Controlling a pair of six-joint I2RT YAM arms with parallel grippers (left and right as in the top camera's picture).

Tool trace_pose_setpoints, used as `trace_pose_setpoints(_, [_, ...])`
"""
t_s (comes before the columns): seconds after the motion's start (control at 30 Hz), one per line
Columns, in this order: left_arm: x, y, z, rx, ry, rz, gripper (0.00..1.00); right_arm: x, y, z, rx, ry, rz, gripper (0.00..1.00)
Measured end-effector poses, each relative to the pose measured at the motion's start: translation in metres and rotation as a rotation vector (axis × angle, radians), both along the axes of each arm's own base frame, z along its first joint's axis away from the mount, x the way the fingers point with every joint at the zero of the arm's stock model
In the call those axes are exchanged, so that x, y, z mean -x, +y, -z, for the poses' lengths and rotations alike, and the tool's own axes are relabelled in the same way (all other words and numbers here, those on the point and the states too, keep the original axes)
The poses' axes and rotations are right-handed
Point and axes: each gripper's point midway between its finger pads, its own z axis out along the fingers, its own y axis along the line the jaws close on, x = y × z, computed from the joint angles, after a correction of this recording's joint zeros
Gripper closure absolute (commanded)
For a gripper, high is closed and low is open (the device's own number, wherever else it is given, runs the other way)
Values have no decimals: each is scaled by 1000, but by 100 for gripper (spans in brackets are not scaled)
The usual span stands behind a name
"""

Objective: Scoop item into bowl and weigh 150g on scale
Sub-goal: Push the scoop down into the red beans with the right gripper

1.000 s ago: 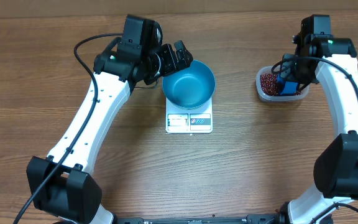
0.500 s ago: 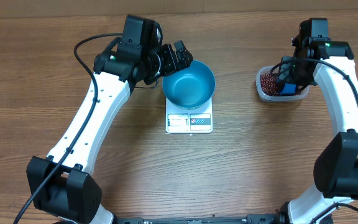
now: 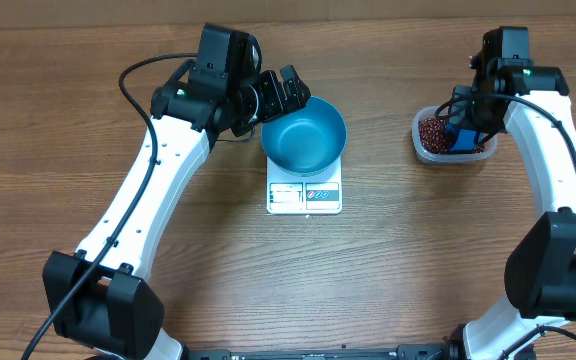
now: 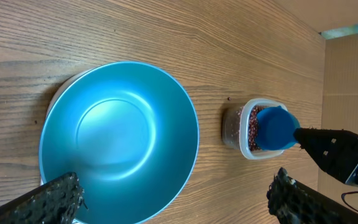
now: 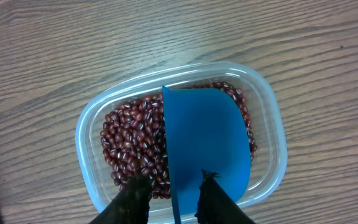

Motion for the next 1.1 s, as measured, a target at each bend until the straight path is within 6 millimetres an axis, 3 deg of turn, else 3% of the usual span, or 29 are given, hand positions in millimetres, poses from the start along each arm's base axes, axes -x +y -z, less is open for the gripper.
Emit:
trace_pose_setpoints(0.13, [0, 0, 0, 0, 0, 0, 0, 0, 0, 0, 1, 0, -1, 89])
trace_pose_setpoints(0.33, [0, 0, 0, 0, 0, 0, 1, 0, 0, 0, 0, 0, 1, 96])
trace_pose_setpoints(0.57, [0, 0, 0, 0, 0, 0, 0, 9, 0, -2, 3, 42, -17, 96])
trace_pose_setpoints(1.1, [0, 0, 0, 0, 0, 0, 0, 12, 1, -49, 52, 48, -154, 96])
